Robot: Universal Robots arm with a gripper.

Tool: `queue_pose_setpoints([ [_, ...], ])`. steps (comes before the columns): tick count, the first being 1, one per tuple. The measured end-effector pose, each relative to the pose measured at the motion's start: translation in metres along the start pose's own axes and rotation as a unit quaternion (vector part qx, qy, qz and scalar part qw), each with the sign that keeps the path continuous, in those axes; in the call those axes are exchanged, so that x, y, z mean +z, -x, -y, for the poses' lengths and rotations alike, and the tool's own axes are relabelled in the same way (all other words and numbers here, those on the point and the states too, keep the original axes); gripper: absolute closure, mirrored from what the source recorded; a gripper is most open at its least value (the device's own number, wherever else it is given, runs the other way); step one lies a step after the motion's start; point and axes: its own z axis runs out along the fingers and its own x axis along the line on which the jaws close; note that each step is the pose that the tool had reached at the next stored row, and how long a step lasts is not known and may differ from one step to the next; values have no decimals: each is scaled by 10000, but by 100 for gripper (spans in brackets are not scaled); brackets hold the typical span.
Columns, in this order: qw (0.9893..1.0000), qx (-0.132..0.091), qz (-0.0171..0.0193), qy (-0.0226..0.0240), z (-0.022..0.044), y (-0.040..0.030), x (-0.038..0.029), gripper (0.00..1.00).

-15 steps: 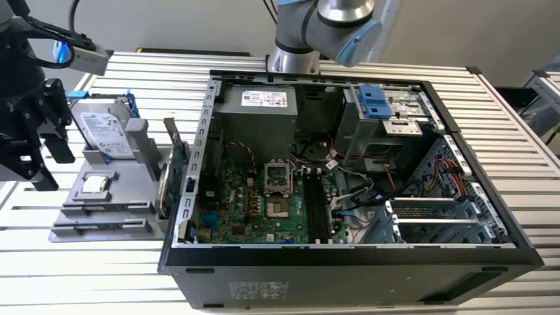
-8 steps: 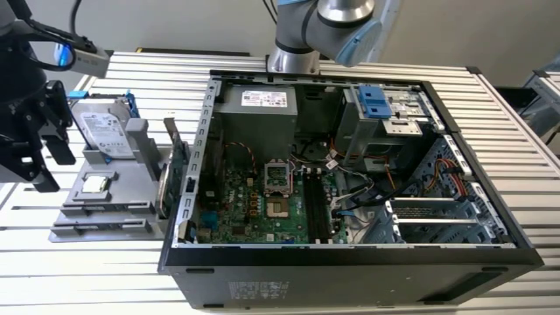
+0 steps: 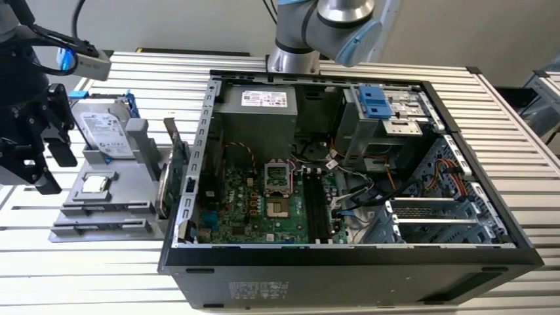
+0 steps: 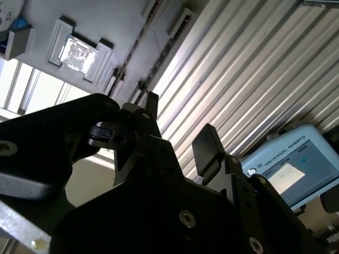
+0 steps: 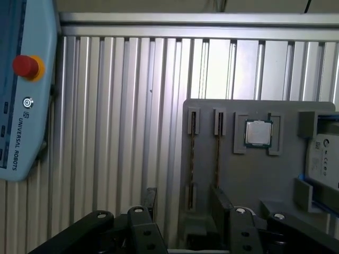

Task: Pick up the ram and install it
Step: 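Pick up the ram and move it above insertion slot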

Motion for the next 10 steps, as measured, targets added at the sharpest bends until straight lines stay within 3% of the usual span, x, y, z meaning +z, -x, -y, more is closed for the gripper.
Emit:
queue_pose_setpoints([
  [5, 10000, 1, 1, -8, 0, 5, 41, 0],
  [10, 10000, 1, 70, -15, -1, 11, 87, 0],
])
